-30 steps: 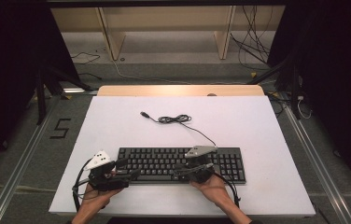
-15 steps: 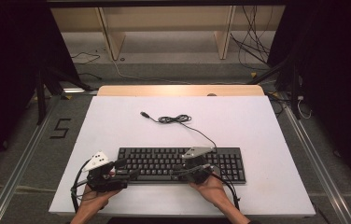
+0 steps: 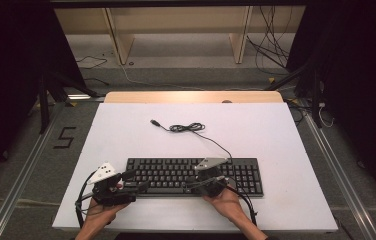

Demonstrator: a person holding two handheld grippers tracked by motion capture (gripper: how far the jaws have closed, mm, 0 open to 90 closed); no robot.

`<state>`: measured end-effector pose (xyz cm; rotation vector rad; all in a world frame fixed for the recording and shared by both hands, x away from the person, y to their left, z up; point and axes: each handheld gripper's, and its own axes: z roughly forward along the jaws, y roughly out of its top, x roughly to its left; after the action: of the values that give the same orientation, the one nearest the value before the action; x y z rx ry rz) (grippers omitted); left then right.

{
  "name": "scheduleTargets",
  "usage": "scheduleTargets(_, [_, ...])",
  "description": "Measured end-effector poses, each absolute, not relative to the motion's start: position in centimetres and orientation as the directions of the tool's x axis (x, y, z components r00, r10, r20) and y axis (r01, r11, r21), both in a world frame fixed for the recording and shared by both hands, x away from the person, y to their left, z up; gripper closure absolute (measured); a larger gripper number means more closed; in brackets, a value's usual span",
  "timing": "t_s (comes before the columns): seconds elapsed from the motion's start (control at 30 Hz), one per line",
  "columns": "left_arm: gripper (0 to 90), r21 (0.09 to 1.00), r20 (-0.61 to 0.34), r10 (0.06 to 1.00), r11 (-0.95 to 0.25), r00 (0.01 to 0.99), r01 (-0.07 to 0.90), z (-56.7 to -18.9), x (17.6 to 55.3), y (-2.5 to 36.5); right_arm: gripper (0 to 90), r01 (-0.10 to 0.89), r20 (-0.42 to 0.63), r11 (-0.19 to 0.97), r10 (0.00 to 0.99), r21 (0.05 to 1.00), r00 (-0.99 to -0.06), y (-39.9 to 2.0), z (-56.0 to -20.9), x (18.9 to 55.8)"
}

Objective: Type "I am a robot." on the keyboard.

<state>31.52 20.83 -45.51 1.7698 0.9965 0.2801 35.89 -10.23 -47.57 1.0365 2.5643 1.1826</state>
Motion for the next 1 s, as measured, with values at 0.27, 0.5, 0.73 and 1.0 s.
scheduleTargets(0.27, [27.2, 0.861, -0.261, 0.734, -0.117, 0.628, 0.495, -45.6, 31.4, 20.9, 90.0, 0.520, 0.124, 0.477, 0.641, 0.709, -0.757, -9.9, -47.9, 35.6])
scheduleTargets(0.5, [27.1, 0.858, -0.275, 0.737, -0.103, 0.618, 0.504, -45.7, 31.4, 21.1, 90.0, 0.528, 0.130, 0.466, 0.650, 0.710, -0.749, -9.9, -47.9, 35.5])
scheduleTargets(0.73, [27.1, 0.858, -0.275, 0.737, -0.102, 0.617, 0.504, -45.7, 31.4, 21.1, 87.8, 0.537, 0.161, 0.441, 0.646, 0.719, -0.746, -10.2, -47.7, 35.5])
scheduleTargets(1.0, [27.1, 0.860, -0.271, 0.737, -0.104, 0.619, 0.500, -45.7, 31.4, 21.2, 82.5, 0.550, 0.202, 0.384, 0.654, 0.741, -0.729, -11.0, -47.2, 35.7])
